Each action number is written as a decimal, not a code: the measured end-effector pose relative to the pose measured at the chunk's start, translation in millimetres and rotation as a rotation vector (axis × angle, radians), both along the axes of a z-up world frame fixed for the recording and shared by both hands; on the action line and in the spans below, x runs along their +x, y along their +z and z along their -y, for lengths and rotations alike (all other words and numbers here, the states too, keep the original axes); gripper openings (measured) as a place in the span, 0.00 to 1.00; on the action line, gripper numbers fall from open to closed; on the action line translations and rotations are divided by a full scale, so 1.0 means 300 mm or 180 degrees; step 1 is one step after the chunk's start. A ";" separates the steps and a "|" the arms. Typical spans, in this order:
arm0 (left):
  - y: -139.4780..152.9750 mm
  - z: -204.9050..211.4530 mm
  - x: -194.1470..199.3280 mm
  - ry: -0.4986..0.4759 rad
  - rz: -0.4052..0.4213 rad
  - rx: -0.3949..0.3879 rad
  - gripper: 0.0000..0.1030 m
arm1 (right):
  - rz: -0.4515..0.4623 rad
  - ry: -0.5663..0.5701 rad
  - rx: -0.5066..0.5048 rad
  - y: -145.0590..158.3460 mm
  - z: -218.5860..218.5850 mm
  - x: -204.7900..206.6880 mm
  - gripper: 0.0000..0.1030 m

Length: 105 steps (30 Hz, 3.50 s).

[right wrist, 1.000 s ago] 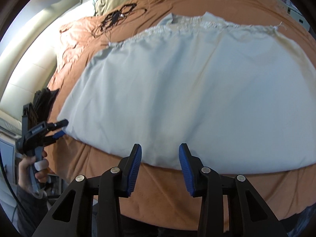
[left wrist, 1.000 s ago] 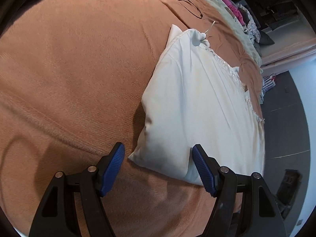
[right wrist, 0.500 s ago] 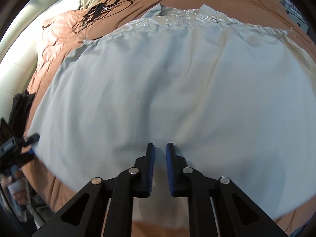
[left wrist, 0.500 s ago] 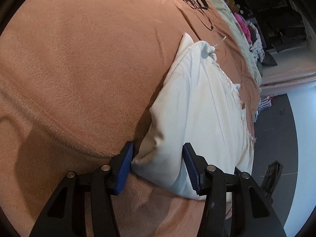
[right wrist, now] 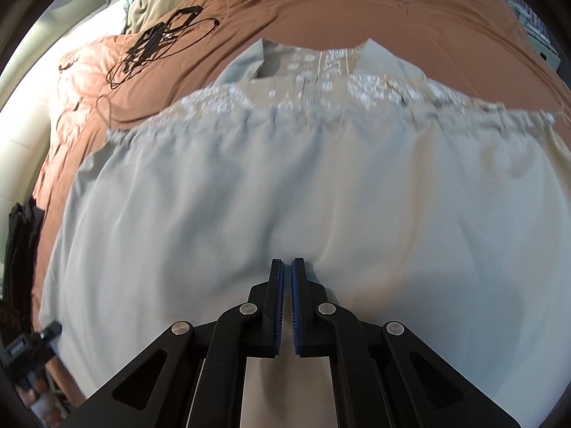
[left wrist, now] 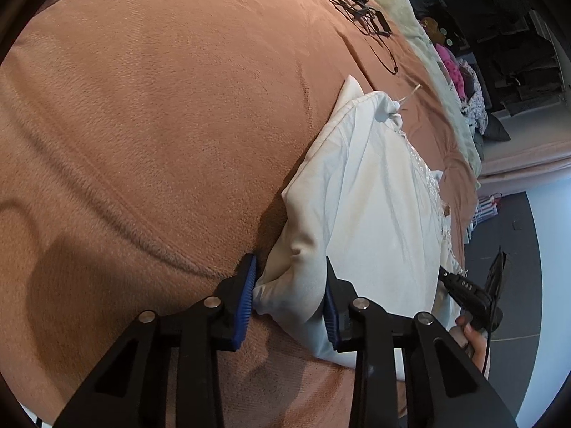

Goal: Fold large clothes

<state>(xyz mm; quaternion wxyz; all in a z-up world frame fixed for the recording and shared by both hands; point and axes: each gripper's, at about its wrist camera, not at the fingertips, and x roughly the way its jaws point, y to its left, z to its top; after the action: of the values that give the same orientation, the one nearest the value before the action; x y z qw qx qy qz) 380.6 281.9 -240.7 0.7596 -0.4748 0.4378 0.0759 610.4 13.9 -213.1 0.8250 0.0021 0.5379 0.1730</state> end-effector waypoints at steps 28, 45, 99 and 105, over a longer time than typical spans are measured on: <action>0.412 0.133 0.097 -0.0322 0.0961 -0.0227 0.16 | -0.0026 0.0236 0.0545 0.110 0.113 -0.155 0.32; 0.758 0.404 0.276 -0.0952 0.1425 -0.0066 0.16 | -0.0301 0.0332 0.0728 0.003 0.198 -0.476 0.12; 0.489 0.881 0.612 -0.1877 0.0466 0.0605 0.77 | -0.0007 -0.0888 0.1462 0.073 1.041 -0.359 0.72; 0.332 0.759 0.578 -0.1665 0.0245 0.0576 0.77 | -0.0185 -0.0716 0.1374 0.034 1.022 -0.188 0.72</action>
<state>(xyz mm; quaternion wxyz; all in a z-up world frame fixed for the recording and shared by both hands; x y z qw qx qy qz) 554.2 54.2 -141.0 0.8088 -0.2784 0.5079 -0.1021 554.0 -292.8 -203.1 0.8037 0.2432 0.5084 0.1909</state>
